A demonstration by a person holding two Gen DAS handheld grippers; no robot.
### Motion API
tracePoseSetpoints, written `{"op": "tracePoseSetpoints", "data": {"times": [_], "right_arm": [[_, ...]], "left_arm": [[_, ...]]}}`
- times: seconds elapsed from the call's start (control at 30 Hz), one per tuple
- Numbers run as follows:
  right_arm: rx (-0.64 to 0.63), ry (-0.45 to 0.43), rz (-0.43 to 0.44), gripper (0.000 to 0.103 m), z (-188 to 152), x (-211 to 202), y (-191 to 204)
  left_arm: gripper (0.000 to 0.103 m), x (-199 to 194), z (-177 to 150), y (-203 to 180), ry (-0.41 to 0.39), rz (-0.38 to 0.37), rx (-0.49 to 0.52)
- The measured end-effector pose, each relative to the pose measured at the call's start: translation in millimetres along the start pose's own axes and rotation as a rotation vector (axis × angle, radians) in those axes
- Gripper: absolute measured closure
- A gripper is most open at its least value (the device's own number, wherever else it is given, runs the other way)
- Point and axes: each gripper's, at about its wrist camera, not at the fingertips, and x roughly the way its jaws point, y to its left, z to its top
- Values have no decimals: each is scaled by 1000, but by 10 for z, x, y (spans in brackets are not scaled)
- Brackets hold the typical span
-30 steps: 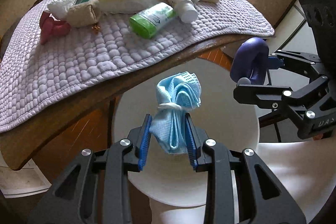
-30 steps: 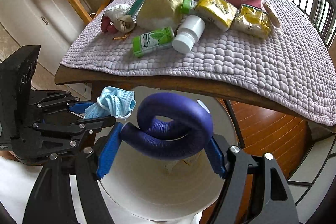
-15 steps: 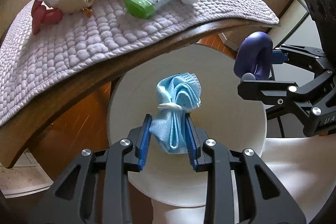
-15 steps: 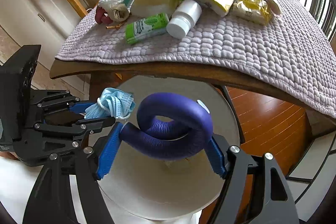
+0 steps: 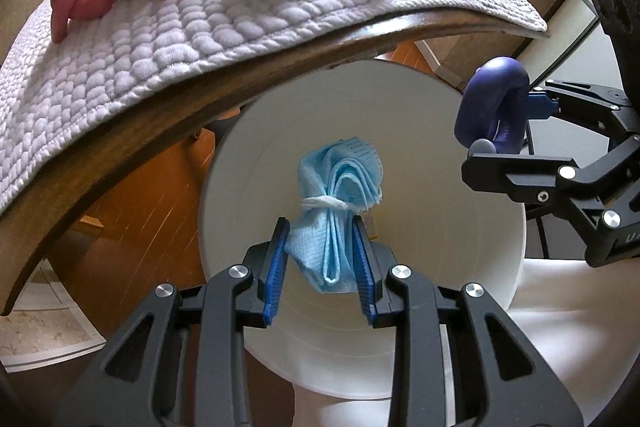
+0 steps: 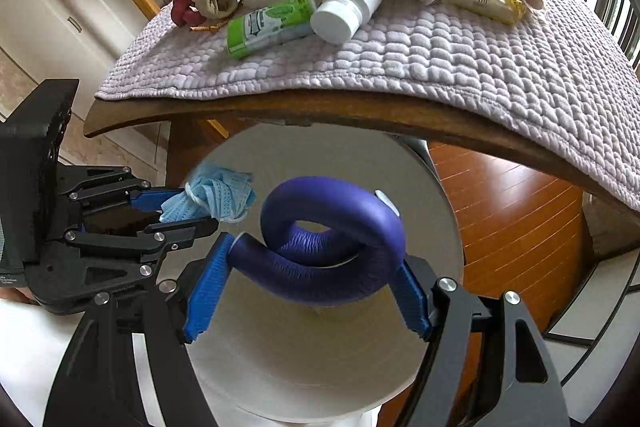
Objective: Collect trash
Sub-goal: 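Lower the blue mask and purple ring into the white bin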
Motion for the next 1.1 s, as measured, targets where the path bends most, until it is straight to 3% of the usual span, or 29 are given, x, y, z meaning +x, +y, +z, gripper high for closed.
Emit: {"op": "tracePoseSetpoints", "data": {"times": [0.7, 1.1], "right_arm": [[14, 34, -1, 30, -46, 204, -28], [26, 50, -1, 30, -91, 278, -76]], "left_arm": [[70, 491, 57, -159, 34, 37, 13], [70, 513, 16, -158, 44, 50, 26]]}}
